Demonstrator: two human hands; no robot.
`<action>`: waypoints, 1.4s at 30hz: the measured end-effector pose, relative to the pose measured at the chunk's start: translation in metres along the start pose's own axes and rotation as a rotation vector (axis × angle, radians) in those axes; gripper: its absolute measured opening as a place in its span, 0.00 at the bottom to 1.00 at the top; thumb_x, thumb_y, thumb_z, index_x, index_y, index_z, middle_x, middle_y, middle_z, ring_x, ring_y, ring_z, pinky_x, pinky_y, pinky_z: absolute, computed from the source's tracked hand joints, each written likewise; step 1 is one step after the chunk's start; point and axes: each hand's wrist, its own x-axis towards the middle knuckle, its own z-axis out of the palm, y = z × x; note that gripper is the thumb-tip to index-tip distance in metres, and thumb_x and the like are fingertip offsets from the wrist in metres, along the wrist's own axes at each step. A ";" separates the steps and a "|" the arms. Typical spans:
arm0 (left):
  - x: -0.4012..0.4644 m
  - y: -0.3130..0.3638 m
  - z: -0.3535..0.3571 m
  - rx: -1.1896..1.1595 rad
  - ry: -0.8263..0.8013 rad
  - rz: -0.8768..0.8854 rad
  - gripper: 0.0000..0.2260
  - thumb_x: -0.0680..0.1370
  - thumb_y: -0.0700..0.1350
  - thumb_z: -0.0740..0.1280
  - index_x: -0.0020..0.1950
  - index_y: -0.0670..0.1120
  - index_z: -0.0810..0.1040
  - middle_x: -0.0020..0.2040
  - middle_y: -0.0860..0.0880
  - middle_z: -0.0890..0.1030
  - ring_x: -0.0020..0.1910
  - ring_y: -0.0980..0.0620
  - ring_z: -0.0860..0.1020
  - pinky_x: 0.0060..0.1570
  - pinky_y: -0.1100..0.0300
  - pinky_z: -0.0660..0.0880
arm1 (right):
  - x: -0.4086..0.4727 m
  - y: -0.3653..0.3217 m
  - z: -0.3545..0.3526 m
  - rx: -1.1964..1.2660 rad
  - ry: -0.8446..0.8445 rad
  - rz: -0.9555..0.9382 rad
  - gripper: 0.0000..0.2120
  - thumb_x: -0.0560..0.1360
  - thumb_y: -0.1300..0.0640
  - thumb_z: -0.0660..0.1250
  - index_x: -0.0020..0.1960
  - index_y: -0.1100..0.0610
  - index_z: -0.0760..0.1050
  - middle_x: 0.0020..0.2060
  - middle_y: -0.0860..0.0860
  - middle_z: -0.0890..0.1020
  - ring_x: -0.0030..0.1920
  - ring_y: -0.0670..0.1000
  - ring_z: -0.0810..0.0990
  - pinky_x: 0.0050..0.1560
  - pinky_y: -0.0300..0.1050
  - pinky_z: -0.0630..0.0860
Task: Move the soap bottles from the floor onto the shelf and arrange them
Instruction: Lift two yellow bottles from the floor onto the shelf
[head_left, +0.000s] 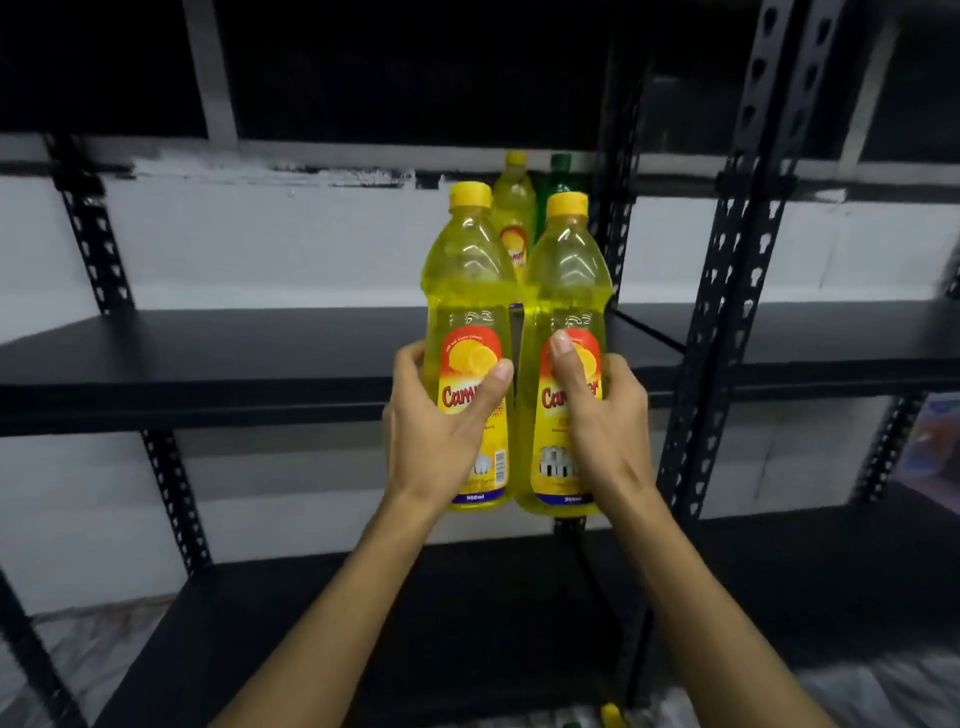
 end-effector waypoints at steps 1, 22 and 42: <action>0.013 0.006 0.005 0.014 0.029 0.041 0.27 0.70 0.60 0.76 0.64 0.53 0.71 0.51 0.59 0.81 0.46 0.67 0.82 0.40 0.70 0.78 | 0.011 -0.007 0.003 -0.012 0.026 -0.043 0.23 0.74 0.30 0.65 0.53 0.49 0.75 0.46 0.49 0.85 0.47 0.48 0.86 0.52 0.54 0.83; 0.145 -0.024 0.087 0.020 -0.066 0.143 0.31 0.72 0.63 0.73 0.70 0.54 0.66 0.55 0.59 0.80 0.52 0.61 0.82 0.49 0.61 0.81 | 0.139 -0.002 -0.006 0.068 0.215 -0.112 0.34 0.68 0.21 0.61 0.55 0.48 0.77 0.49 0.48 0.85 0.51 0.51 0.85 0.56 0.59 0.81; 0.165 -0.026 0.095 0.206 -0.249 0.102 0.43 0.68 0.72 0.68 0.76 0.58 0.55 0.69 0.53 0.74 0.62 0.54 0.78 0.56 0.55 0.80 | 0.180 0.016 -0.003 -0.099 0.080 -0.188 0.27 0.71 0.27 0.63 0.59 0.46 0.72 0.50 0.44 0.82 0.51 0.45 0.83 0.57 0.56 0.81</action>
